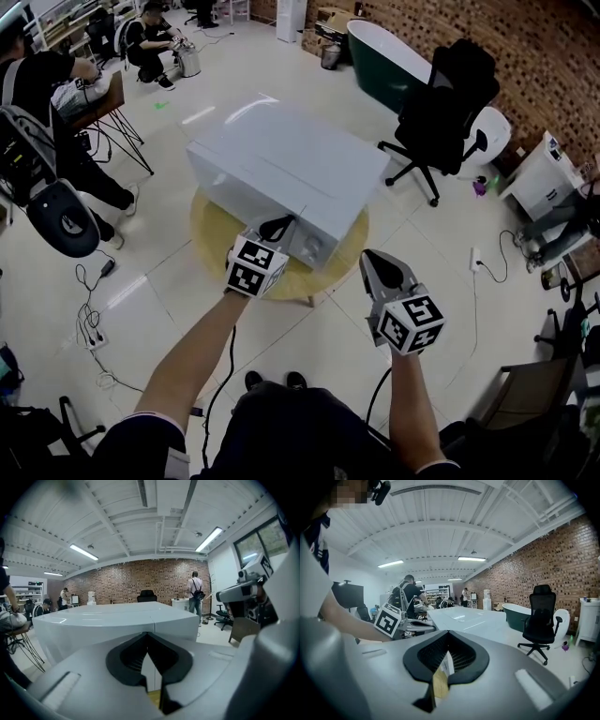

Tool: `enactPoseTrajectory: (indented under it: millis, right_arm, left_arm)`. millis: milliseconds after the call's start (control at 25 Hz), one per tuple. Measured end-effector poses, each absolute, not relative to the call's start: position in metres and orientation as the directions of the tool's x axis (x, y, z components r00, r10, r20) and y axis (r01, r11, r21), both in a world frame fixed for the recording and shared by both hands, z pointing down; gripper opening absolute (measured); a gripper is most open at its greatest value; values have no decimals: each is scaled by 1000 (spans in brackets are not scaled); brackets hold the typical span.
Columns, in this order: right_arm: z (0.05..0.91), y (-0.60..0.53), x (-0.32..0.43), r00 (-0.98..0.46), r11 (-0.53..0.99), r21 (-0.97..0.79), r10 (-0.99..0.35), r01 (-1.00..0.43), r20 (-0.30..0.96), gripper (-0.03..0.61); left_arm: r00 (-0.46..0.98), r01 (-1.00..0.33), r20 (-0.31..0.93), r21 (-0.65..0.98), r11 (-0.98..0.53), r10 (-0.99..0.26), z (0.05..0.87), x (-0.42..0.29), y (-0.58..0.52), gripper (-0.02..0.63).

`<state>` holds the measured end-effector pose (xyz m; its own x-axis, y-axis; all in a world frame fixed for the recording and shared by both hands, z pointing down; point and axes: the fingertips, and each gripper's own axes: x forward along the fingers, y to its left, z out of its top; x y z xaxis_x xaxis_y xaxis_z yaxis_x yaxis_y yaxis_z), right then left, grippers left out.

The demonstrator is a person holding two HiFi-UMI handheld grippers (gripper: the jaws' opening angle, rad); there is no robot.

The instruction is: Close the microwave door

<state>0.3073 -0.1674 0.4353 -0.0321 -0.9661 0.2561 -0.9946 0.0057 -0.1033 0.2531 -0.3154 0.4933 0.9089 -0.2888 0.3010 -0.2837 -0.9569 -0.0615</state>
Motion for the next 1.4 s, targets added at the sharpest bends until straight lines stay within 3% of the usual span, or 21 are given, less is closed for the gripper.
enactPoseTrajectory:
  millis: [600, 1400]
  right_arm:
    - [411, -192, 281, -130, 111, -100, -969, -989, 210, 2]
    - [363, -250, 128, -438, 438, -22, -892, -898, 112, 2]
  left_arm:
    - [911, -307, 268, -67, -949, -313, 449, 234, -302, 12]
    - [878, -463, 115, -36, -886, -464, 355, 84, -280, 12]
